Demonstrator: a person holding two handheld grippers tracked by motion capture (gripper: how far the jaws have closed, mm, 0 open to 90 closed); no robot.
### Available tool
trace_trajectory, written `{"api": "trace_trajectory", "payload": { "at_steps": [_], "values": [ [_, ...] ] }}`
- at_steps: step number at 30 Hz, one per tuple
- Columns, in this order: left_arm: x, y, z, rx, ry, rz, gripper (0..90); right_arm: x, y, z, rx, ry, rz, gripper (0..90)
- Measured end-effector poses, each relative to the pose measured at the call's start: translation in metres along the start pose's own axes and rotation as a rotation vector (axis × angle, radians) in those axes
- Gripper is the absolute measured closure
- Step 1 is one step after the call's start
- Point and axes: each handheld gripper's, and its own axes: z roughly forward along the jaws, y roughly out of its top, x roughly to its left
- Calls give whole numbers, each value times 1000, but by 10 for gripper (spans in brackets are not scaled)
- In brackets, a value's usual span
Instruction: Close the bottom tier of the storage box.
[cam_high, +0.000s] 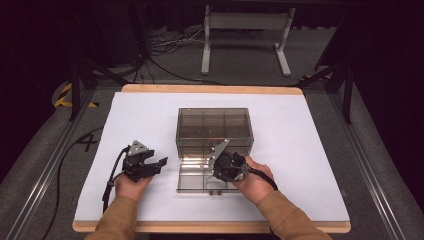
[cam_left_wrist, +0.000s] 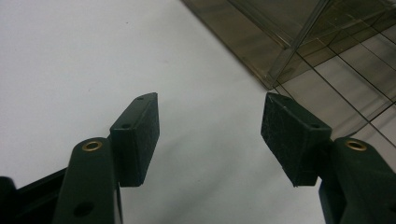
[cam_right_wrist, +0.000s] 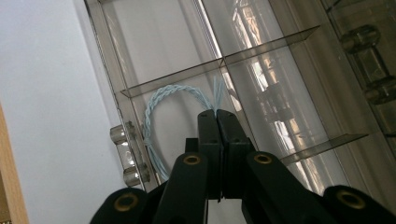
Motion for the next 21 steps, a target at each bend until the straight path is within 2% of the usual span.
{"api": "trace_trajectory", "payload": {
  "at_steps": [9,16,21],
  "values": [
    [0,0,0,0,0,1,378,-3,-3,6,9,11,-1,896],
    [0,0,0,0,0,0,378,-2,-2,7,12,-1,-20,884],
    [0,0,0,0,0,0,378,0,-2,4,9,-38,-45,788]
  ]
}}
